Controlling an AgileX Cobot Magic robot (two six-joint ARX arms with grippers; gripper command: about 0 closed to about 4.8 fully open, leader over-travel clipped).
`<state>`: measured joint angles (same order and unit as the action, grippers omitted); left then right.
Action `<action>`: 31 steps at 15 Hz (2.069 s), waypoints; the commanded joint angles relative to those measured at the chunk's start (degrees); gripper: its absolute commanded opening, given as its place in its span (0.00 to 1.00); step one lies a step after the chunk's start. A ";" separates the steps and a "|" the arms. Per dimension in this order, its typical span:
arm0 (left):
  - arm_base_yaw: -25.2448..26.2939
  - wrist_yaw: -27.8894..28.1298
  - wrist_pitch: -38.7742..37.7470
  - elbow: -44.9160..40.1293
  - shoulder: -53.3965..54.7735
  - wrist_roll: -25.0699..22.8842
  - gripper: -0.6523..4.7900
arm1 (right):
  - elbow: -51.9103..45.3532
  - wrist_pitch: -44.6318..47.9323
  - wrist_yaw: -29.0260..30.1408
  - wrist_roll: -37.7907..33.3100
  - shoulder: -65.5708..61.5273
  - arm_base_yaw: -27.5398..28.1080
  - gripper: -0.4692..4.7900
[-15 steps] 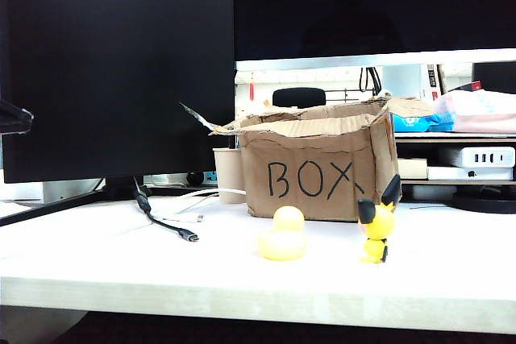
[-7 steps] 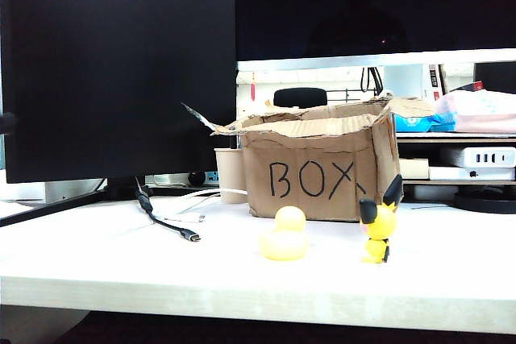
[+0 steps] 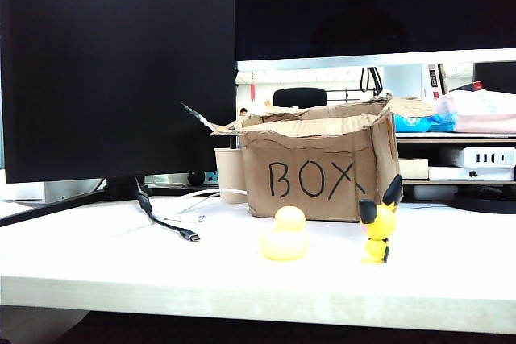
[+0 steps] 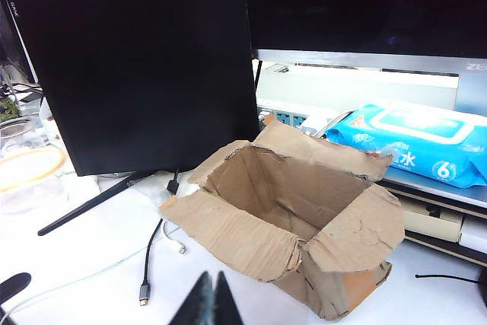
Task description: Put the doll that is least similar in color compared to the others into the paper box.
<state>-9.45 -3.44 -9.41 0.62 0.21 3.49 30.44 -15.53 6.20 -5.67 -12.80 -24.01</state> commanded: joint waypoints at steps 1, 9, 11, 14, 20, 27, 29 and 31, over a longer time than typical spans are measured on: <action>-0.09 -0.37 -0.76 -0.07 -0.02 -0.04 0.11 | 0.24 0.50 -0.09 -0.31 0.13 -0.04 0.09; -0.09 -0.35 -0.79 -0.07 -0.02 -0.04 0.11 | 0.24 0.09 -0.09 -0.31 0.15 -0.04 0.09; -0.09 -0.37 -0.76 -0.07 -0.02 -0.04 0.11 | 0.24 -1.03 -0.07 -0.31 0.15 -0.04 0.09; -0.09 -0.42 2.80 -0.07 -0.02 -0.04 0.11 | 0.24 -3.10 -0.09 -0.31 0.15 -0.04 0.09; -0.09 -0.39 10.34 -0.07 -0.02 -0.04 0.11 | 0.24 -2.67 -0.09 -0.31 0.17 -0.04 0.09; -0.09 -0.42 10.19 -0.09 -0.02 -0.04 0.11 | 0.24 -2.71 -0.07 -0.31 0.22 -0.04 0.09; -0.09 -0.39 10.19 -0.09 -0.02 -0.04 0.11 | 0.24 -2.69 -0.09 -0.28 0.22 -0.04 0.09; -0.09 -0.39 10.19 -0.09 -0.02 -0.04 0.11 | 0.24 -2.71 -0.09 -0.28 0.22 -0.04 0.09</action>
<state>-9.45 -3.64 0.21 0.49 0.19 3.49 30.44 -19.18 6.17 -5.76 -12.69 -24.05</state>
